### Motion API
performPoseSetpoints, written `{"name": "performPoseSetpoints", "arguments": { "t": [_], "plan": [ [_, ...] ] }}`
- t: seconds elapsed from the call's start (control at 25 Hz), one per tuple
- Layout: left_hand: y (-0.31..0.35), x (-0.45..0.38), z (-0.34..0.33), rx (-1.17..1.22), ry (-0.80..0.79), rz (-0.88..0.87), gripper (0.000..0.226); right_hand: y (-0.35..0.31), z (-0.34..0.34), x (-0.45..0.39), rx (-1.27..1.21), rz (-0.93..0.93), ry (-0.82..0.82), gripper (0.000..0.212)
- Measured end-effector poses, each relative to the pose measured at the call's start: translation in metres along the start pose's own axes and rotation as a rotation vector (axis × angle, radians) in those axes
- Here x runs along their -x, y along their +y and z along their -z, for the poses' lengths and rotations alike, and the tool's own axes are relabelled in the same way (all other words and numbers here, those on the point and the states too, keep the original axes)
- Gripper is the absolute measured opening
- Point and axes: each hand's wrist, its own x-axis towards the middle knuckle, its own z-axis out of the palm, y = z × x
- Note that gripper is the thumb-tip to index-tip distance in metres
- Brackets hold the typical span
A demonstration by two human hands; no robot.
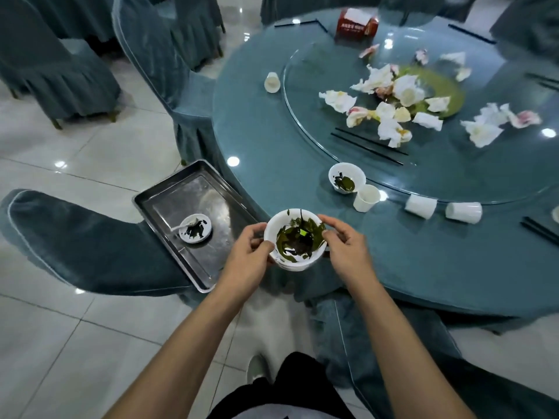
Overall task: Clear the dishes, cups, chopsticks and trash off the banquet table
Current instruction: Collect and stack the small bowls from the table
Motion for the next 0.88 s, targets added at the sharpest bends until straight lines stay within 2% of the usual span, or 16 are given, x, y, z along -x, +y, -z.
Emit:
{"name": "performPoseSetpoints", "arguments": {
  "t": [0.24,0.44,0.88],
  "plan": [
    [0.006,-0.051,0.000,-0.025,-0.071,0.011,0.031,-0.006,-0.005,-0.032,-0.024,-0.044,0.057,0.041],
    [0.010,-0.101,-0.010,-0.013,-0.079,0.026,0.032,-0.009,-0.007,-0.077,-0.027,-0.080,0.082,0.029],
    [0.023,-0.207,-0.058,-0.075,-0.030,0.112,0.033,-0.004,0.005,-0.194,0.021,-0.214,0.006,0.020]
  ]
}}
